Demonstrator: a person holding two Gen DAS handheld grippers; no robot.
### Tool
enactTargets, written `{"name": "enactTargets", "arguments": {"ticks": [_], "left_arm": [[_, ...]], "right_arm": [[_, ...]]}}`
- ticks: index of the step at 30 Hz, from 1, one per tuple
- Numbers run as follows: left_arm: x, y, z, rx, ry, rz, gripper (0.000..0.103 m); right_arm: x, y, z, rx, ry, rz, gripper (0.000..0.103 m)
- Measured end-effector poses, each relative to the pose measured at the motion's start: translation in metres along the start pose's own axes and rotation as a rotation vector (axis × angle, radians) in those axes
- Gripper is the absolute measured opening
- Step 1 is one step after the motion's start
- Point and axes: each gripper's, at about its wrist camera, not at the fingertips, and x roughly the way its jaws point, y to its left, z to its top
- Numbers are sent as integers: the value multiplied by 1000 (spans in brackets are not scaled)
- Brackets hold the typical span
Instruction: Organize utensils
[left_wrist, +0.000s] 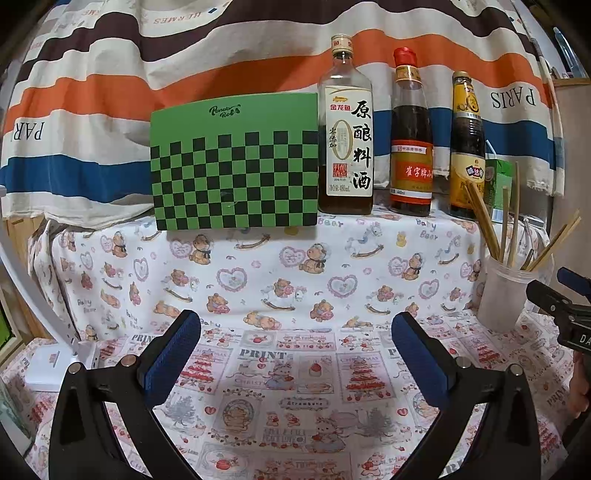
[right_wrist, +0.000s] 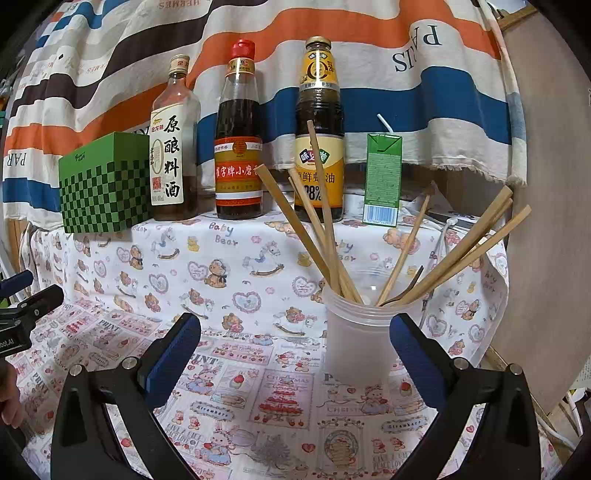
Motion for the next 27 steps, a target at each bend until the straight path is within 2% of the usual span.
{"name": "enactTargets", "arguments": {"ticks": [27], "left_arm": [[-1, 0, 0, 3, -1, 5, 103]], "right_arm": [[2, 1, 0, -1, 8, 6, 103]]}}
